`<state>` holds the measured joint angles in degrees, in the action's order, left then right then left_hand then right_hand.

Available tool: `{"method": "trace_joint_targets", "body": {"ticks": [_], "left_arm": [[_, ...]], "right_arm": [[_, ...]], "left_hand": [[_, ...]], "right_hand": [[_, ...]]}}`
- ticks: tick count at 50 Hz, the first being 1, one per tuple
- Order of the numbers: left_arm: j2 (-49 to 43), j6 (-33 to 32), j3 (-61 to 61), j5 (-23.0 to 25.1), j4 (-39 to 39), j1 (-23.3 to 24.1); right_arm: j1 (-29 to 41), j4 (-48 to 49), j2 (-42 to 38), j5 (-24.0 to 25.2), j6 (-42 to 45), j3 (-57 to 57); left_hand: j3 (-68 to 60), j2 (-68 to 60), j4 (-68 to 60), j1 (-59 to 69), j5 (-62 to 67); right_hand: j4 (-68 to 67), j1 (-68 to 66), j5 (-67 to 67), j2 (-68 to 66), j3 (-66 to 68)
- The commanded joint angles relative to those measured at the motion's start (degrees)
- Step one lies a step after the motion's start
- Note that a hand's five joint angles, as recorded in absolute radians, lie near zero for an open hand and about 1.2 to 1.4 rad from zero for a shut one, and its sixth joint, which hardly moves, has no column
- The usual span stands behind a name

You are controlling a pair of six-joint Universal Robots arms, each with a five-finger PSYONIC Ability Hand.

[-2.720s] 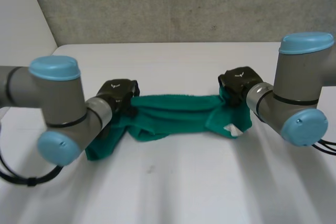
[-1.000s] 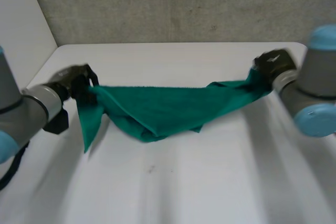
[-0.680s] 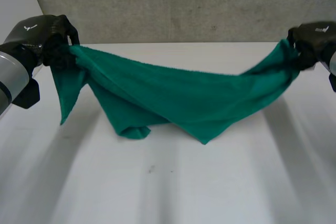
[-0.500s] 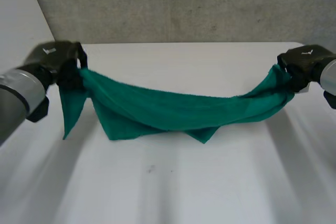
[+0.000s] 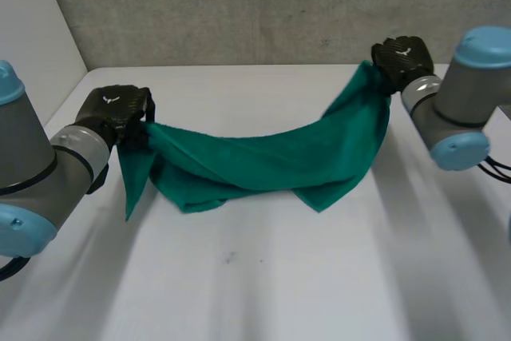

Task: Fold the towel.

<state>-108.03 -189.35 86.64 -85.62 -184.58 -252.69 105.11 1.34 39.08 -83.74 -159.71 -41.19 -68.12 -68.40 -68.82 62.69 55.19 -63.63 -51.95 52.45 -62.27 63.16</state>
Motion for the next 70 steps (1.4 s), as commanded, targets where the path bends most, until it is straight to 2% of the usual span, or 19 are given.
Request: {"method": "trace_joint_targets", "body": {"ticks": [1,5,7,12,16,19,25,27,29,33,37,40,42,52,59,70], "left_arm": [[-1.84,-0.06,0.11,-3.15,-0.08,-0.08],[-2.19,-0.06,0.11,-3.15,-0.17,-0.08],[-2.1,-0.06,0.02,-3.15,-0.17,-0.08],[-0.96,0.03,-0.24,-3.06,0.01,0.01],[1.4,0.29,-0.68,-3.15,0.09,1.14],[3.43,0.29,-0.77,-3.15,0.18,2.73],[6.6,0.29,-0.68,-3.23,0.18,5.02],[6.86,0.29,-0.68,-3.23,0.18,5.28],[7.04,0.38,-0.68,-3.32,0.27,5.81],[7.04,0.56,-0.68,-3.41,0.44,6.6],[7.3,0.73,-0.68,-3.41,0.53,7.74],[8.18,0.65,-1.03,-3.41,0.53,8.97],[9.93,0.65,-1.9,-3.5,0.53,10.28],[18.19,3.8,-6.48,-3.76,5.54,15.65],[24.16,6.09,-6.13,-3.76,6.95,18.02],[28.75,6.09,-5.87,-3.85,7.48,20.13]], "right_arm": [[4.22,5.08,-3.93,-5.11,-0.08,1.55],[5.19,2.1,-1.91,-9.86,0.28,-0.55],[5.54,-0.35,2.37,-10.92,0.1,-4.4],[5.72,-4.41,13.02,-9.96,0.28,-15.13],[5.72,-6.78,20.58,-7.33,0.28,-24.98],[5.72,-9.32,25.67,-3.82,-0.34,-32.34],[6.6,-11.53,30.88,2.17,-3.06,-42.21],[7.73,-11.53,31.32,4.44,-4.72,-44.93],[8.35,-11.53,31.23,5.77,-5.43,-46.17],[9.94,-11.36,30.36,8.5,-6.4,-47.32],[11.61,-10.75,25.44,9.47,-6.58,-45.92],[12.57,-9.43,21.31,8.94,-6.93,-42.93],[13.19,-8.29,19.55,8.77,-9.02,-41.53],[13.63,-2.05,19.1,6.75,-22.57,-39.94],[13.89,-1.69,18.4,4.02,-23.37,-36.6],[18.63,-1.78,17.43,4.28,-24.16,-33.08]], "left_hand": [[-11.88,-11.6,-11.18,17.31,14.81],[-11.88,-11.6,-11.18,17.31,14.81],[-11.88,-11.6,-11.18,17.31,14.81],[-11.88,-11.6,-11.18,17.31,14.81],[-11.88,-11.6,-11.18,17.31,14.81],[-11.88,-11.6,-11.18,17.31,14.81],[-11.88,-11.6,-11.18,17.31,14.81],[-11.88,-11.6,-11.18,17.31,14.81],[-11.88,-11.6,-11.18,17.31,14.81],[-11.88,-11.6,-11.18,17.31,14.81],[-11.88,-11.6,-11.18,17.31,14.81],[-11.88,-11.6,-11.18,17.31,14.81],[-11.88,-11.6,-11.18,17.31,14.81],[-11.88,-11.6,-11.18,17.31,14.81],[-11.88,-11.6,-11.18,17.31,14.81],[-11.88,-11.6,-11.18,17.31,14.81]], "right_hand": [[53.63,41.95,-52.45,52.27,-53.16],[53.63,41.95,-52.45,52.27,-53.16],[53.63,41.95,-52.45,52.27,-53.16],[53.63,41.95,-52.45,52.27,-53.16],[53.06,41.38,-51.88,51.7,-52.59],[39.65,27.97,-38.47,38.29,-39.19],[25.48,13.8,-24.3,24.12,-25.01],[18.77,7.09,-17.58,17.41,-18.3],[17.55,5.87,-16.37,16.19,-17.09],[18.05,6.37,-16.87,16.69,-17.59],[21.92,10.23,-20.73,20.56,-21.45],[26.28,14.59,-25.09,24.92,-25.81],[33.98,22.3,-32.8,32.62,-33.52],[44.46,32.77,-43.27,43.1,-43.99],[49.01,37.32,-47.82,47.65,-48.54],[49.34,37.66,-48.16,47.98,-48.87]]}}
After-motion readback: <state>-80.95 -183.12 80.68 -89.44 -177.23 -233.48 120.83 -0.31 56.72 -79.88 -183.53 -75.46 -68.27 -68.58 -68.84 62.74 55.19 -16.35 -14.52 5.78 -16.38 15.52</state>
